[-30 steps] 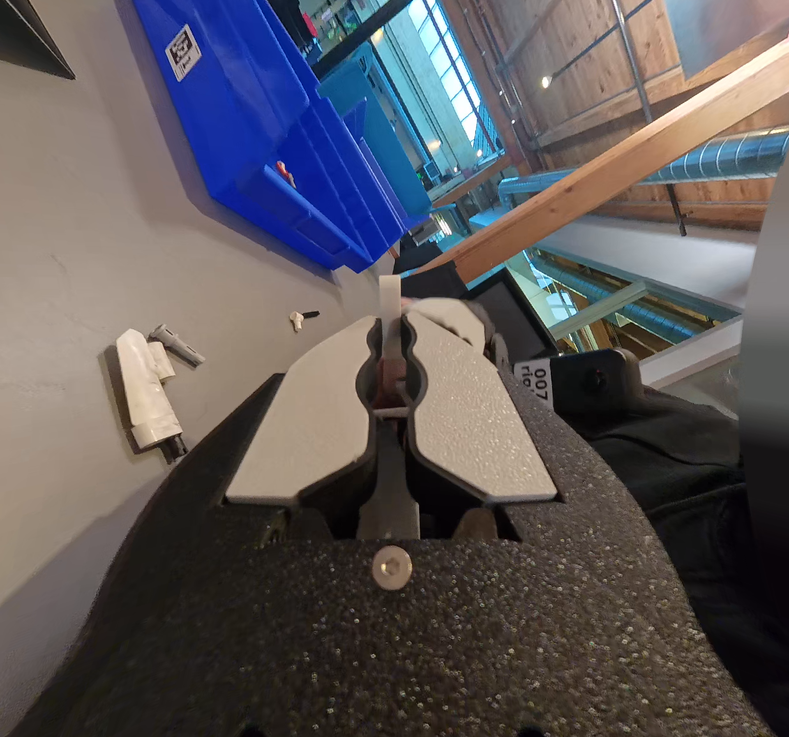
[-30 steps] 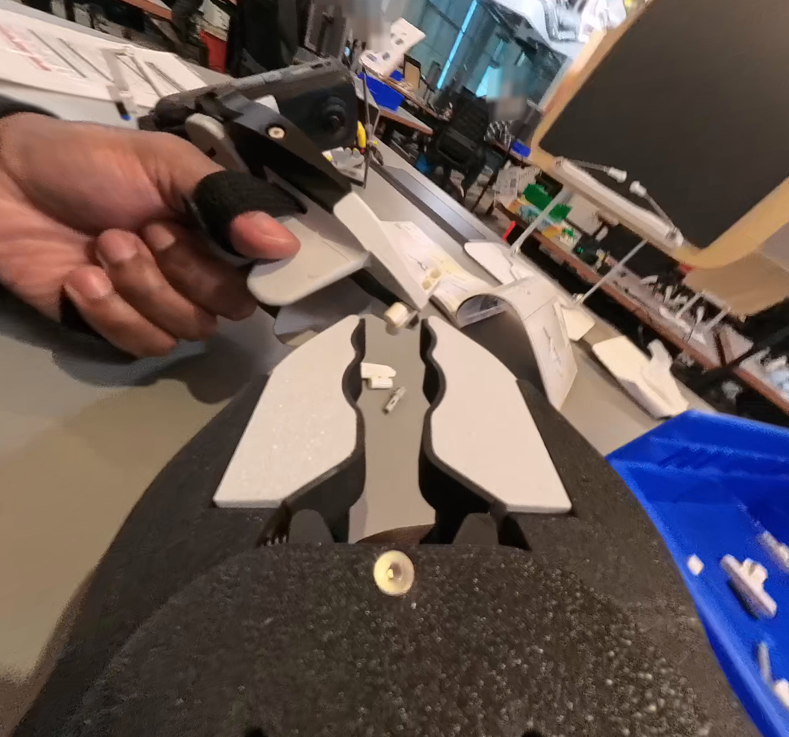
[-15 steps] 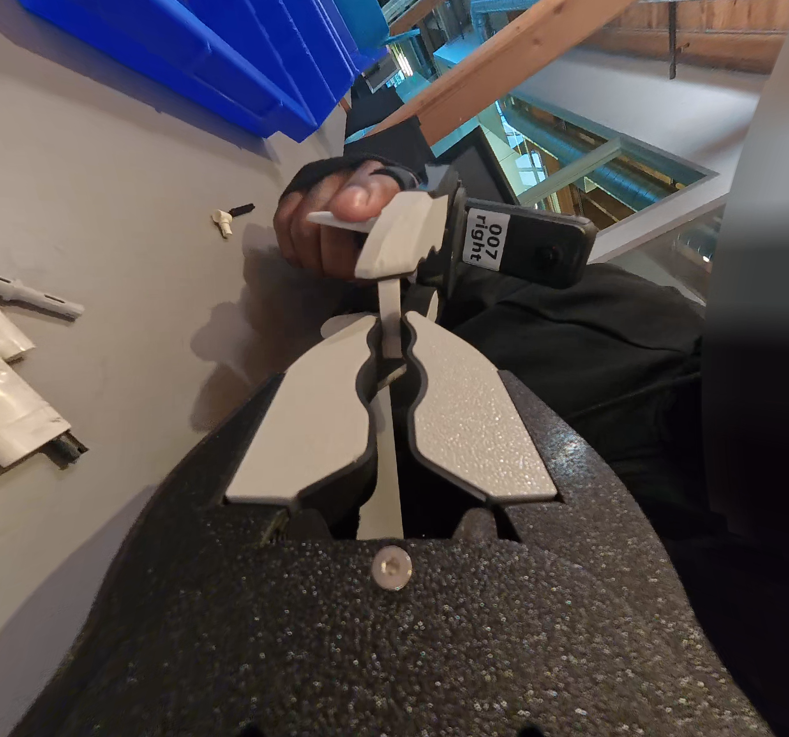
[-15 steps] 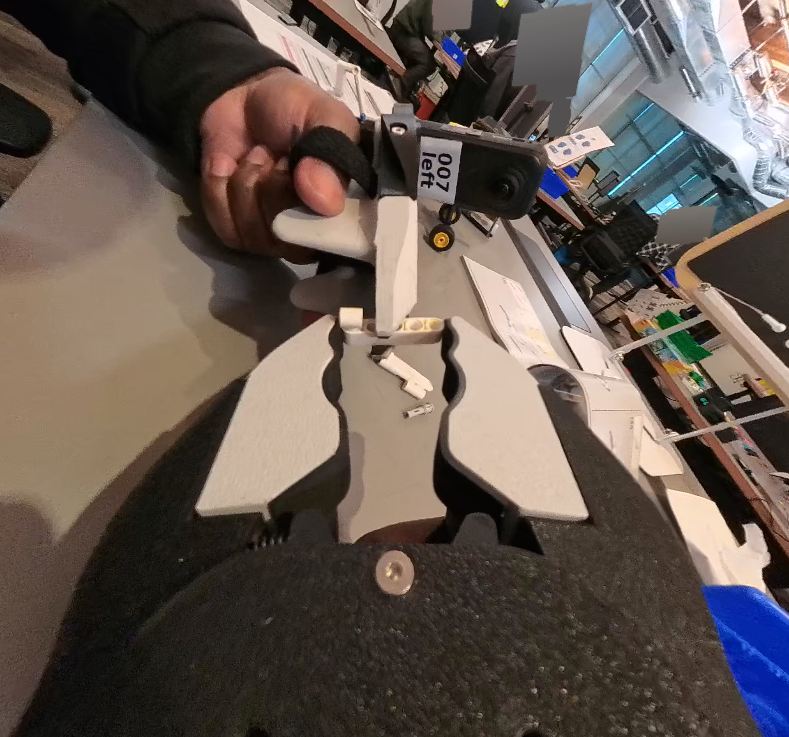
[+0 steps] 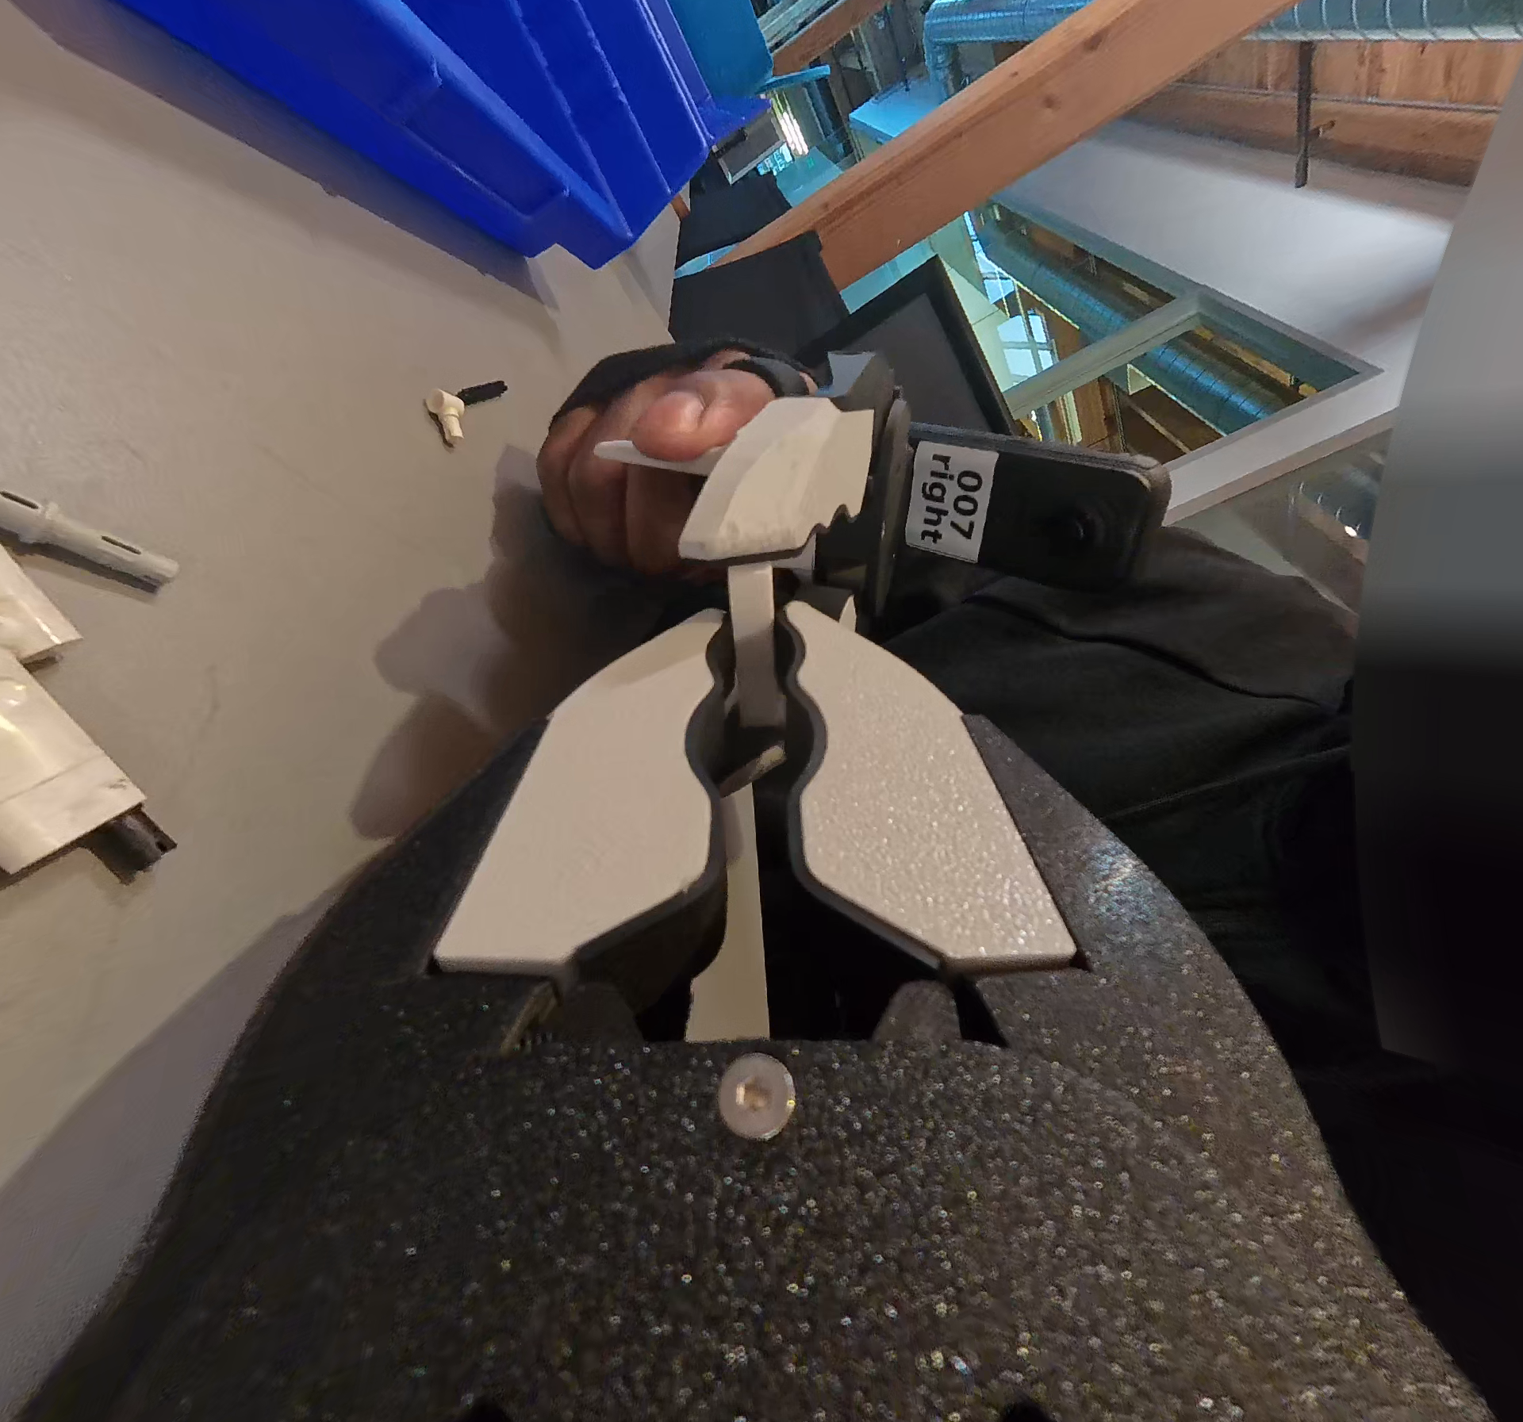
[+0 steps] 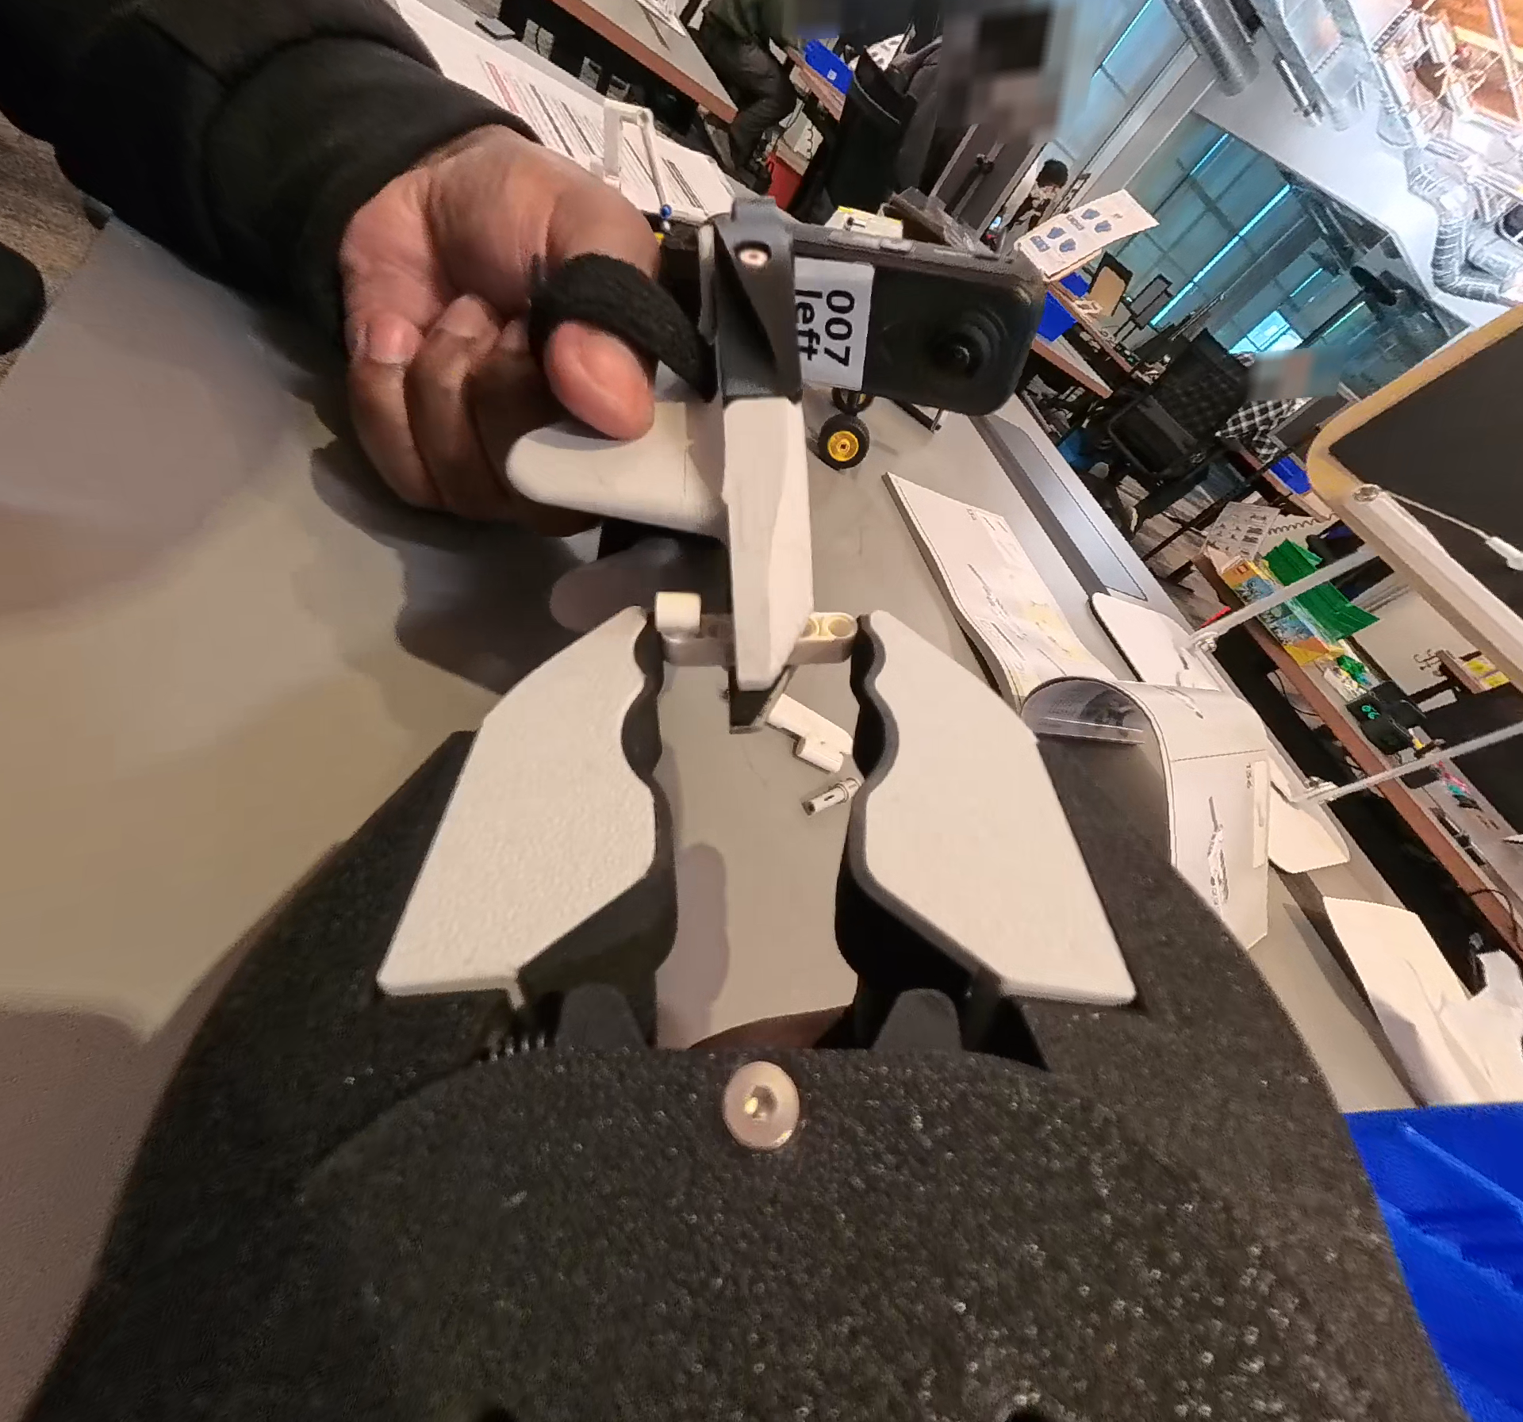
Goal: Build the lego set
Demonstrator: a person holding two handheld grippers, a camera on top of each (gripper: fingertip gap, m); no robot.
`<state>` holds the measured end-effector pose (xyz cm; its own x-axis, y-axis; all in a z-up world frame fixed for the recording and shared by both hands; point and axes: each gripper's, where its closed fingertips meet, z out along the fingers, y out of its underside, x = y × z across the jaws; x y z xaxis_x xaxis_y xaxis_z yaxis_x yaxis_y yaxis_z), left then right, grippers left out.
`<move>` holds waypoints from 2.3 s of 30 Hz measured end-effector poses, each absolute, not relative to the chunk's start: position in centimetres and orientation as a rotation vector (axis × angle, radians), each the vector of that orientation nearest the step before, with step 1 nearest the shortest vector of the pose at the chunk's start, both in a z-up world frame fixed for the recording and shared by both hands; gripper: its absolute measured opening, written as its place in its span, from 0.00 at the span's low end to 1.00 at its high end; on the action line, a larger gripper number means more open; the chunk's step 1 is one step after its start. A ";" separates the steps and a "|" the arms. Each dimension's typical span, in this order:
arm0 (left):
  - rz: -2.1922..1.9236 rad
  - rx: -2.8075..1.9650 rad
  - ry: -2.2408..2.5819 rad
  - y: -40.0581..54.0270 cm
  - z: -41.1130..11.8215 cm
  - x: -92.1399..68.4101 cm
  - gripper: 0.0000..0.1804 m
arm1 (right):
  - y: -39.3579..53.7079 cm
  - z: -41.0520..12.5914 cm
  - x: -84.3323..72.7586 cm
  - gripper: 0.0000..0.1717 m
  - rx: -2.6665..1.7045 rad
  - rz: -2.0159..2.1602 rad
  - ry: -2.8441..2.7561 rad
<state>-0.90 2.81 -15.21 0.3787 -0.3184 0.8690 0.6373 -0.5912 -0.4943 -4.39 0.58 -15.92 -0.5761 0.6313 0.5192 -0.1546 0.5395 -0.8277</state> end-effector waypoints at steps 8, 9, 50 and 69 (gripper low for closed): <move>-1.360 -1.762 -0.291 2.9 -15.4 -0.7 0.05 | 0.9 -15.9 -4.5 0.26 -0.421 1.094 -1.881; -1.358 -1.763 -0.292 2.9 -15.4 -0.7 0.05 | 0.9 -15.9 -4.5 0.26 -0.422 1.094 -1.882; -0.976 -2.036 -0.132 2.2 -18.5 -1.6 0.05 | 12.4 -22.5 1.4 0.16 -1.001 0.785 -2.427; -0.983 -2.062 -0.072 2.0 -18.8 -0.8 0.05 | 13.0 -22.3 -0.5 0.17 -0.757 0.840 -2.438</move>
<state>-0.80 1.95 -18.79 0.6923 -0.2775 0.6661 0.3720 -0.6537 -0.6590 -0.49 13.05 -22.29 -0.7481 0.6222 0.2308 0.3482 0.6641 -0.6616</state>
